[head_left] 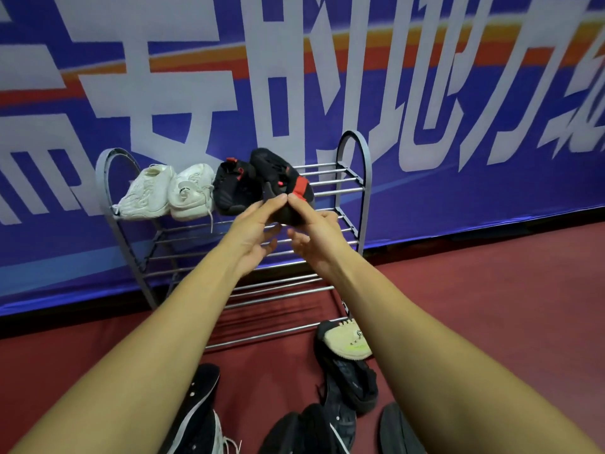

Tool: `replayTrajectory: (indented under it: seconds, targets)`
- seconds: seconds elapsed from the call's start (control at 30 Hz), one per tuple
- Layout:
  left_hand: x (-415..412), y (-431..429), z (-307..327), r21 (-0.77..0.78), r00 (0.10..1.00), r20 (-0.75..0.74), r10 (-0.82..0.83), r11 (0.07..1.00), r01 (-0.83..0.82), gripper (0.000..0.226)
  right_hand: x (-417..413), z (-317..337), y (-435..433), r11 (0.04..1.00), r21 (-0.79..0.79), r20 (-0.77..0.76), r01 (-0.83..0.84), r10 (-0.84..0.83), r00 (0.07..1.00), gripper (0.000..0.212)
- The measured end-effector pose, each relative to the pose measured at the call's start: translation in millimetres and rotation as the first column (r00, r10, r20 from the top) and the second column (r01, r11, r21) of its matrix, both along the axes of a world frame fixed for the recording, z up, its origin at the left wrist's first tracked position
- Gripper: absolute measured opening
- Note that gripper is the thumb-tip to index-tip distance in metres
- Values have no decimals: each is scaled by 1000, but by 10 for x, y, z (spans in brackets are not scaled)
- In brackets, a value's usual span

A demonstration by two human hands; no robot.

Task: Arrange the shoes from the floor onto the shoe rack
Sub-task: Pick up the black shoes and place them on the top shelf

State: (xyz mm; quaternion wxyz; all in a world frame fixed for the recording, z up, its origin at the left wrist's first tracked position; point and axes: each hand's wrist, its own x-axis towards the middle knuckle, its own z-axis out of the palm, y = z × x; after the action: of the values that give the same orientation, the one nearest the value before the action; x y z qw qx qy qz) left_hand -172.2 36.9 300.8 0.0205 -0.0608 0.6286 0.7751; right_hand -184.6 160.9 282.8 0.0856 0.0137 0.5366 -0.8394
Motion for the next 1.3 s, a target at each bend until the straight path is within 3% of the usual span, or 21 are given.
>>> replayTrajectory:
  seconds: [0.1, 0.2, 0.33, 0.43, 0.6, 0.8, 0.97, 1.07, 1.3]
  targets:
    - [-145, -34, -114, 79, 997, 55, 49, 995, -53, 15, -118, -85, -23, 995, 88, 6, 41, -41, 999, 63]
    - [-274, -9, -163, 147, 997, 47, 62, 987, -68, 8, -203, -169, -88, 997, 58, 10, 51, -52, 999, 82]
    - [-398, 29, -168, 209, 996, 74, 49, 976, -64, 10, -386, -221, -149, 989, -58, 15, 132, -132, 991, 52]
    - [-474, 68, -237, 268, 992, 106, 73, 958, -99, 14, -495, -251, -197, 983, -122, 28, 140, -137, 990, 49]
    - [-578, 57, -286, 393, 992, 89, 87, 912, -115, 11, -652, -272, -353, 980, -80, -9, 182, -184, 983, 51]
    - [-620, 37, -285, 305, 990, 132, 59, 947, -97, 18, -827, -327, -397, 982, -3, -50, 191, -191, 980, 49]
    - [-630, -60, -315, 199, 979, 173, 105, 970, -140, 38, -921, -319, -270, 943, 95, -138, 320, -306, 942, 40]
    - [-618, -136, -300, 187, 980, 173, 97, 974, -130, 37, -946, -301, -242, 928, 143, -130, 345, -328, 936, 37]
    - [-640, -228, -313, 269, 971, 192, 145, 943, -194, 46, -923, -312, -355, 915, 156, -108, 373, -360, 927, 61]
